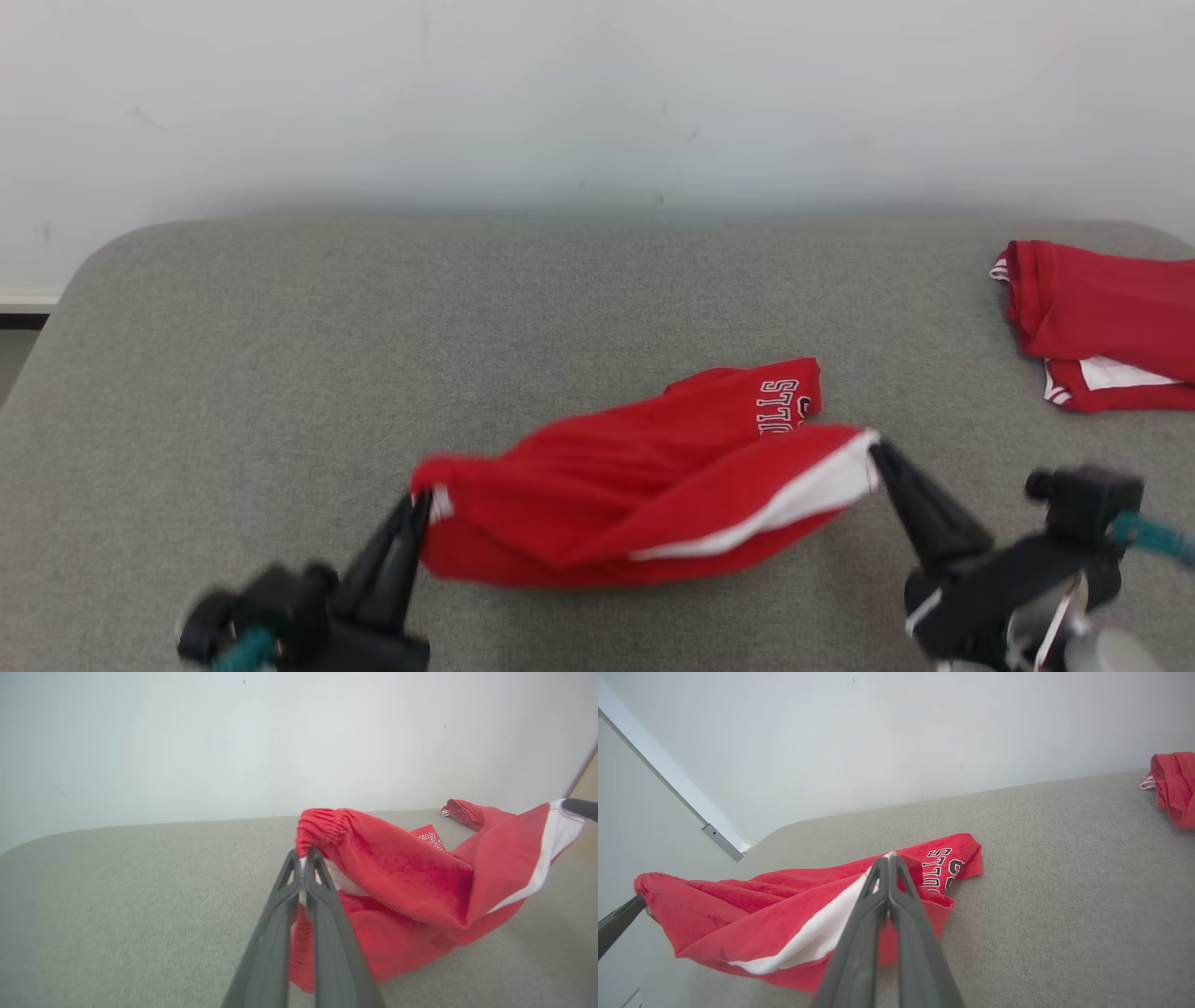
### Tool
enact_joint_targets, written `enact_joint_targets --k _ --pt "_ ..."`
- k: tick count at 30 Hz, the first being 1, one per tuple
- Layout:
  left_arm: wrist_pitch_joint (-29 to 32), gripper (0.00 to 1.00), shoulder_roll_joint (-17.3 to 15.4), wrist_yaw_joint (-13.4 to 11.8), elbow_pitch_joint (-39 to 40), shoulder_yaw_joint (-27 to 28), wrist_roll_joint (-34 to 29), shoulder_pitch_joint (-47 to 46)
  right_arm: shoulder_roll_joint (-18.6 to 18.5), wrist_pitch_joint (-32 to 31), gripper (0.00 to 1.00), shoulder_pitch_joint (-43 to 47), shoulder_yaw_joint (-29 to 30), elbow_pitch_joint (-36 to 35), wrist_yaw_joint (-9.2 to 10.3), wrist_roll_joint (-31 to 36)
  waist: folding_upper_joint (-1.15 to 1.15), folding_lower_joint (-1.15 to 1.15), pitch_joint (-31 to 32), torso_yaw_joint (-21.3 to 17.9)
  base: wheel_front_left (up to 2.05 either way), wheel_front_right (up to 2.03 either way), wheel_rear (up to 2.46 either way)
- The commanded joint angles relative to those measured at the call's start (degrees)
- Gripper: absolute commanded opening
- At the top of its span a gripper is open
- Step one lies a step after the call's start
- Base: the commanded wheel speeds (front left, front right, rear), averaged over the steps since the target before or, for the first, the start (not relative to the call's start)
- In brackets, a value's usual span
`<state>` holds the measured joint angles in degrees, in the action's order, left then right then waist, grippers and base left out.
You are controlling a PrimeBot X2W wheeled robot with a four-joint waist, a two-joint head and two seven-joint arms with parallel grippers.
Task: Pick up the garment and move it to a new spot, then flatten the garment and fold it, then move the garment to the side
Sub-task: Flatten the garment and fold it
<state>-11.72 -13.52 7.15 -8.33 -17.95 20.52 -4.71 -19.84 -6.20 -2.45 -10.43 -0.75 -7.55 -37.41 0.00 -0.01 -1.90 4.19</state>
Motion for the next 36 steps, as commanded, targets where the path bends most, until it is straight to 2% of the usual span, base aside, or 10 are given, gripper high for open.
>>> enact_joint_targets --k 1,3,9,13,17,18,19,25,31,36 --pt "0.64 0.00 -0.61 0.38 0.68 -0.07 0.60 -1.71 -0.07 -0.33 0.00 -1.40 0.31 -0.26 0.11 -0.96 0.00 0.01 0.07 -0.15 0.00 0.00 0.00" --pt "3.28 0.00 -3.03 0.28 2.99 -1.30 2.02 -6.23 -0.08 -1.86 0.00 -5.11 0.72 0.28 0.11 -2.33 0.00 0.01 -0.40 -0.39 0.00 0.00 0.00" --pt "13.80 0.00 -10.23 0.26 6.58 -7.28 16.29 -26.70 -0.06 -5.84 0.00 -23.19 2.61 4.83 0.11 -6.39 0.00 0.01 -6.52 -1.61 0.00 0.00 0.00" --pt "20.12 0.00 -11.98 0.27 3.25 -7.29 26.21 -43.27 0.82 -8.90 0.00 -39.37 3.81 10.63 0.11 -8.10 0.00 0.01 -12.76 -2.90 0.00 0.00 0.00" --pt "24.40 0.00 -12.15 0.28 -3.34 -7.41 31.66 -59.53 2.65 -11.56 0.00 -56.26 6.84 19.48 0.11 -8.62 0.00 0.01 -18.88 -4.49 0.00 0.00 0.00" --pt "24.85 0.00 -11.94 0.27 -5.63 -7.10 32.28 -63.39 3.04 -12.10 0.00 -60.19 7.52 22.21 0.11 -8.20 0.00 0.01 -20.15 -4.84 0.00 0.00 0.00" --pt "25.35 0.00 -11.40 0.27 -9.53 -6.35 34.38 -70.63 3.95 -12.43 0.00 -68.18 9.19 27.45 0.10 -7.19 0.00 0.01 -22.91 -5.65 0.00 0.00 0.00" --pt "23.49 0.00 -10.22 0.28 -19.26 -7.29 36.55 -87.32 6.85 -10.42 0.00 -87.27 12.33 40.04 0.10 -3.49 0.00 0.01 -29.57 -7.71 0.00 0.00 0.00" --pt "21.34 0.00 -9.31 0.28 -23.55 -12.85 38.24 -99.00 8.15 -8.14 0.00 -97.93 11.22 44.72 0.10 -1.24 0.00 0.01 -33.38 -8.98 0.00 0.00 0.00" --pt "19.23 0.00 -10.31 0.28 -26.02 -17.73 38.92 -104.73 7.75 -6.51 0.00 -102.55 9.76 46.91 0.10 -0.41 0.00 0.01 -35.44 -9.81 0.00 0.00 0.00"
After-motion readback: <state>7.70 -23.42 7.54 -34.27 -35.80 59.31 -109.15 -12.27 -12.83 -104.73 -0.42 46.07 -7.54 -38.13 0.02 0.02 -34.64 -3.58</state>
